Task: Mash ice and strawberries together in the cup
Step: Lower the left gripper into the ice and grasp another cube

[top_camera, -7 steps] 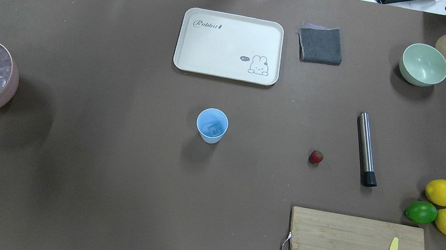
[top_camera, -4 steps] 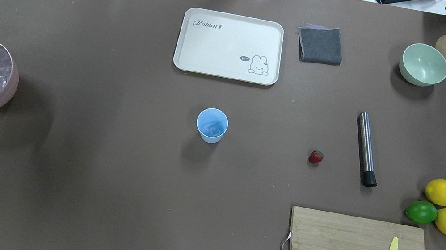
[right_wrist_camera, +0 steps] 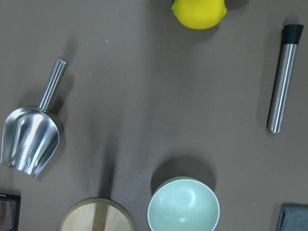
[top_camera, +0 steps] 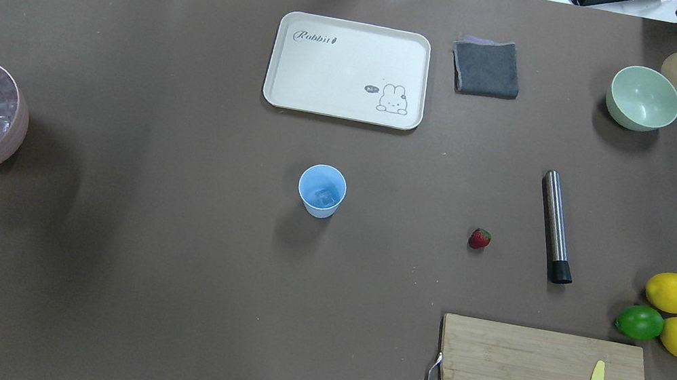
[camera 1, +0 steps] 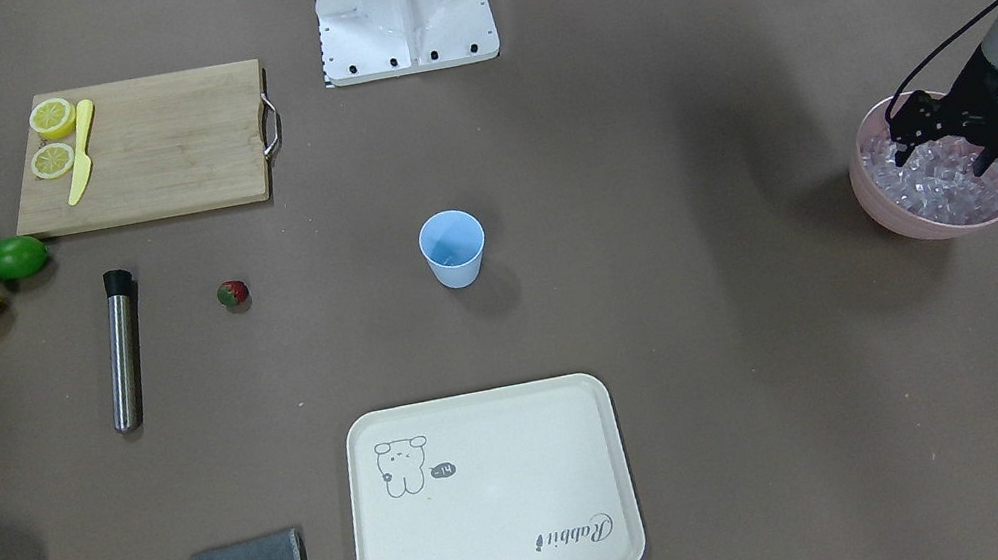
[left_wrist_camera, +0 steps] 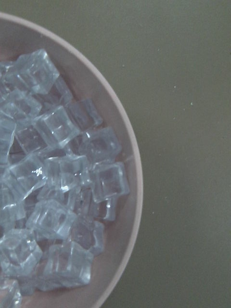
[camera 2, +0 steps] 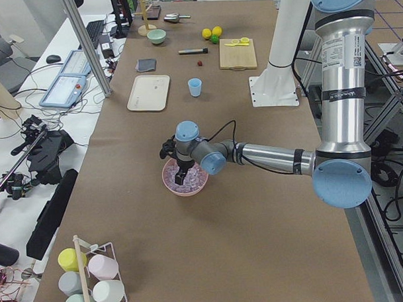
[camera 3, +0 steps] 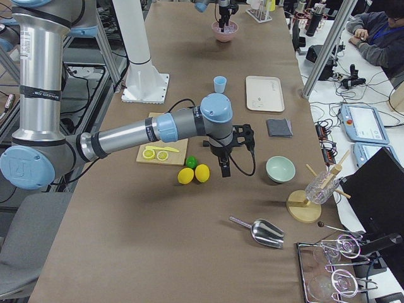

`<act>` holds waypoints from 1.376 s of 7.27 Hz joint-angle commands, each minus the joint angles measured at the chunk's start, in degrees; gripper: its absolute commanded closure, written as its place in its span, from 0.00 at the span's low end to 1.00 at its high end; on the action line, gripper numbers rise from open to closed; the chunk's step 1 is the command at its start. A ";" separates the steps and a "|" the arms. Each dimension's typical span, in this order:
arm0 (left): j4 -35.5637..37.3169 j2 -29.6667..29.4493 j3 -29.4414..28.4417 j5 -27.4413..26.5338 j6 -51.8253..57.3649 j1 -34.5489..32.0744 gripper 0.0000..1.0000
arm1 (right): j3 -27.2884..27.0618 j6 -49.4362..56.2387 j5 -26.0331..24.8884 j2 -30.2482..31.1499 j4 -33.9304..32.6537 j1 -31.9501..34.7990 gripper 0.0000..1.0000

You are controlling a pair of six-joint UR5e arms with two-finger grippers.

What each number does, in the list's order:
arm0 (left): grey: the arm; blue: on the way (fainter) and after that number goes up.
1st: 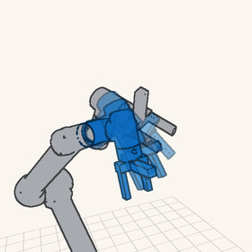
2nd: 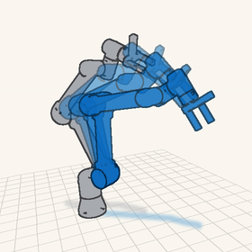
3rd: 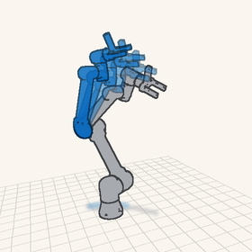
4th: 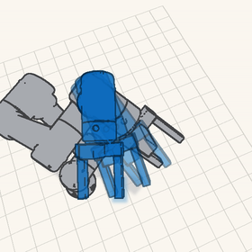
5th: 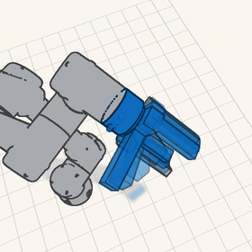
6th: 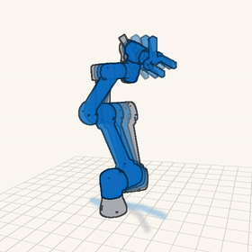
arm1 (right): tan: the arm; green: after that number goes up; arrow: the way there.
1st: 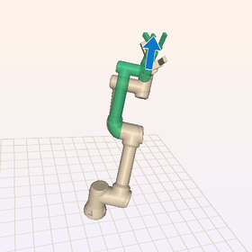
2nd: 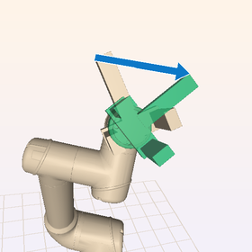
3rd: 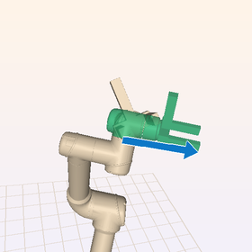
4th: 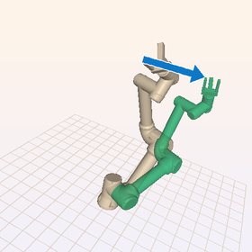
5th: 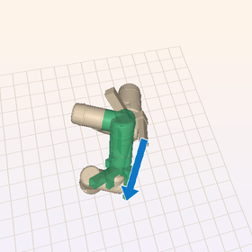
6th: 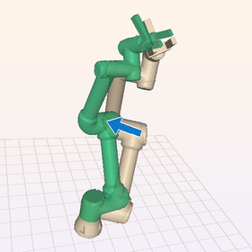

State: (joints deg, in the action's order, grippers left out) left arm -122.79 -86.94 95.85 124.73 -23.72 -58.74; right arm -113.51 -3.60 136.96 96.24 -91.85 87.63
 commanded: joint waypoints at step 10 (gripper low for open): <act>-2.19 1.42 0.30 2.27 -2.29 1.26 0.03 | 0.13 -0.09 0.06 0.00 0.00 -0.09 0.00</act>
State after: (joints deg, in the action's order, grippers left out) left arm -124.98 -85.54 95.99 126.93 -25.94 -57.56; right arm -113.41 -3.66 136.99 96.24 -91.85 87.60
